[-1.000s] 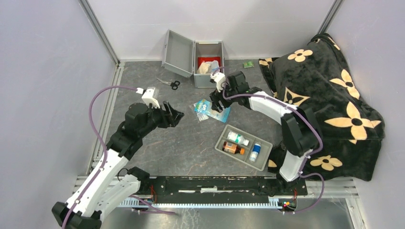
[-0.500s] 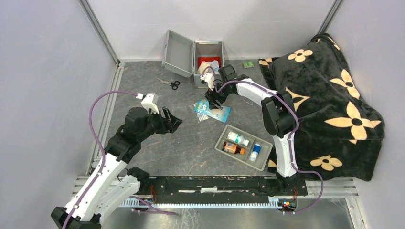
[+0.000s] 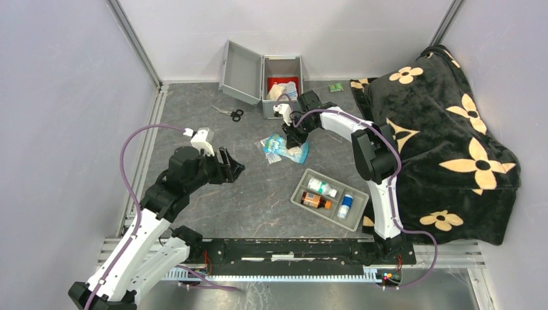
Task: Organize the medicine kit
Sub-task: Pick up the medical item at the center of the board.
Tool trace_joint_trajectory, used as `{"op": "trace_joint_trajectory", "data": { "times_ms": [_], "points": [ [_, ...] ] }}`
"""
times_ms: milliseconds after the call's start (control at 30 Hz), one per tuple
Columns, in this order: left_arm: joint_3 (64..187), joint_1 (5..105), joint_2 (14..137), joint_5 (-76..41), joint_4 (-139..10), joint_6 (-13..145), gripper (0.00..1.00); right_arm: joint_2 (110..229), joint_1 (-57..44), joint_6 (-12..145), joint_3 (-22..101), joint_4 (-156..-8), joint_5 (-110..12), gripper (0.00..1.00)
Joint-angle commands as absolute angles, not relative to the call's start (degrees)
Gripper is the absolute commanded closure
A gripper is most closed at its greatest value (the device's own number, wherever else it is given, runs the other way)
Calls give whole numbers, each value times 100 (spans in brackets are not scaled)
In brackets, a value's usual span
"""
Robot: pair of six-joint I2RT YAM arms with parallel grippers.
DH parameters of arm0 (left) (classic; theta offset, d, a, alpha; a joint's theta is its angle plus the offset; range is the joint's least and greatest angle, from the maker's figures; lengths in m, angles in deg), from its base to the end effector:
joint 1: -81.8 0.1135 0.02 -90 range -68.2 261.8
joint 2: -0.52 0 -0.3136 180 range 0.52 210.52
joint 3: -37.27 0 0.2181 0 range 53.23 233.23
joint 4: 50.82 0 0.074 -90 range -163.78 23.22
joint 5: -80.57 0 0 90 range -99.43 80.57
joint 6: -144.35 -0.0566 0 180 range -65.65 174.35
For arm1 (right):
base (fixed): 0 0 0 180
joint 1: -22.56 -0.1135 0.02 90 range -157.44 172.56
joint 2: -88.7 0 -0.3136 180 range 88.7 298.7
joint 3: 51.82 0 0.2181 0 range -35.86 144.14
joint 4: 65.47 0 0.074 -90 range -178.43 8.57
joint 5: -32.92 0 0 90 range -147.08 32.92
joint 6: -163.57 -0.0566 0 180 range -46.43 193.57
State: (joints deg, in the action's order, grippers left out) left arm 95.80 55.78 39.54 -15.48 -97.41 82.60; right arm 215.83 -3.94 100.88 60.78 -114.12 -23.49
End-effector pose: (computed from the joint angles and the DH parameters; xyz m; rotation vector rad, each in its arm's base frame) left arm 0.0854 -0.0483 0.3245 0.0272 2.1135 -0.6889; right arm 0.4112 0.2400 0.2007 -1.3279 2.2082 0.7714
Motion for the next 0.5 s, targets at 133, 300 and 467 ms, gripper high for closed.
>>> {"op": "trace_joint_trajectory", "data": {
  "times_ms": [133,300,467],
  "points": [
    [10154,5579,4148,-1013,-10103,7456,24,20539,-421,9983,5800,-10975,-2519,100],
    [9973,5578,4091,-1012,-9940,7426,24,19676,-417,9721,5539,-10460,-2565,100],
    [9737,5578,3888,-1034,-9750,7425,24,19086,-417,8761,4946,-8720,-3105,100]
  ]
}}
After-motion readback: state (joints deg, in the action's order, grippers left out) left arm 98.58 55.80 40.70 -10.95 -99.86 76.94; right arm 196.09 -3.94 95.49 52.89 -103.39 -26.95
